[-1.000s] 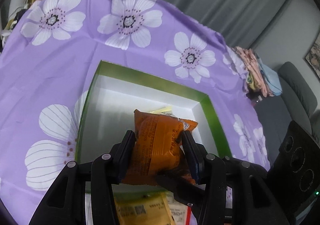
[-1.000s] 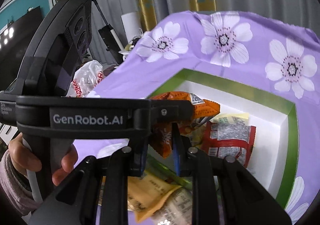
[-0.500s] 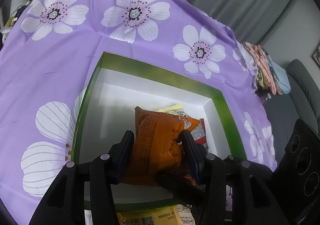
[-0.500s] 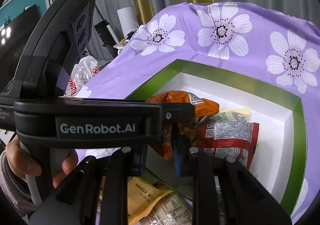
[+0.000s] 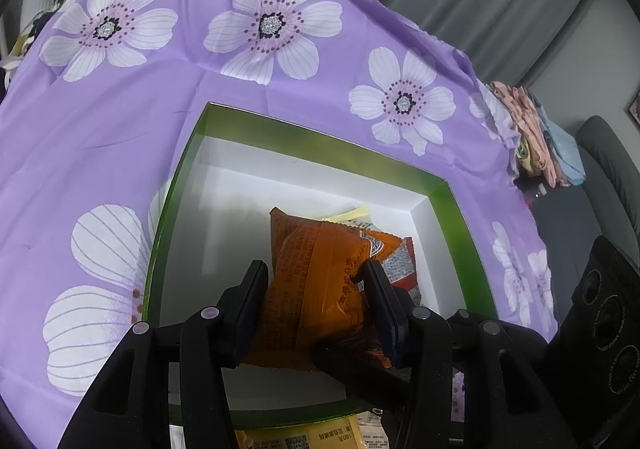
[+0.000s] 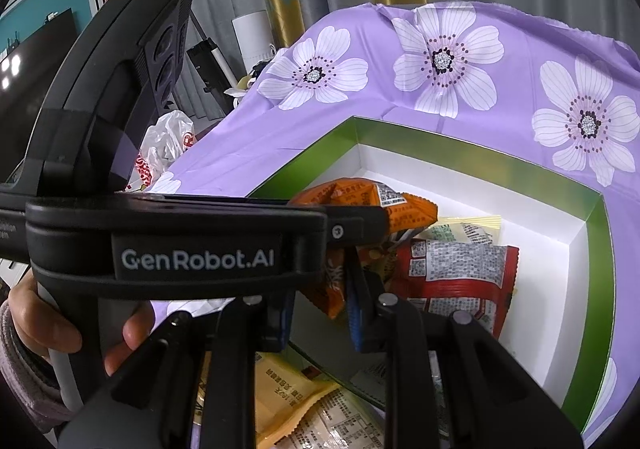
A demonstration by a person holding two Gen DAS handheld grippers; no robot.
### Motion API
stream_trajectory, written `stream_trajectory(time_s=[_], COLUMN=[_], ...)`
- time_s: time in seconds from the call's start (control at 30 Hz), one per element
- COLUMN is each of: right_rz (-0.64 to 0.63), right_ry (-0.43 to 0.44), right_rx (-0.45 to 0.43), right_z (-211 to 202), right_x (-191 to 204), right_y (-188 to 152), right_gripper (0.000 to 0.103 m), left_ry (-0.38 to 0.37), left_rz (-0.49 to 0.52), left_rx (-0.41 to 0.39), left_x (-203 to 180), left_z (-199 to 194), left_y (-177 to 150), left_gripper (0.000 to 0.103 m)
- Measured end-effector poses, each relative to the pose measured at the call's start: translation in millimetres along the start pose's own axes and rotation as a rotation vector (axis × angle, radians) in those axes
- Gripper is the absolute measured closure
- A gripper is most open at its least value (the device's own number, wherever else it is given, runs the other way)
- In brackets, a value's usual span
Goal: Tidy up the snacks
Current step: 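Carry the orange bag over the green box with the left gripper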
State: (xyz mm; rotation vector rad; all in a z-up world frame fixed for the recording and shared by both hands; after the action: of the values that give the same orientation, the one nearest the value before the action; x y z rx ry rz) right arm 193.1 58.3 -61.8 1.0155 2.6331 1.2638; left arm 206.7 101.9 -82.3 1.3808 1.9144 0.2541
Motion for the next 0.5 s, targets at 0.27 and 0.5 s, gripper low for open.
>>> stream_trajectory(time_s=[0.27, 0.5], right_rz=[0.005, 0.006], right_ry=[0.000, 0.003], right_rx=[0.003, 0.002], right_z=[1.5, 1.3], right_x=[-2.2, -1.4], right_y=[0.1, -0.1], right_gripper=[0.079, 0.078], left_ry=[0.005, 0.012], left_rz=[0.004, 0.009], left_rx=[0.004, 0.009], left_x=[2.2, 2.4], left_z=[2.2, 3.4], left_y=[0.6, 0.9], left_gripper=[0.054, 0.054])
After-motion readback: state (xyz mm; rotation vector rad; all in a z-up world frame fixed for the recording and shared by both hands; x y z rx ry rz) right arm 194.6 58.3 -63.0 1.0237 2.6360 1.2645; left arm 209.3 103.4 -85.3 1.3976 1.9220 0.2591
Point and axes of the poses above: each gripper's, at about its wrist camera, not at the fingertips, and z roughly the way its jaws point, x to its left, y to its top, the point moved 8 cm from there along z, roughly the way its jaws point
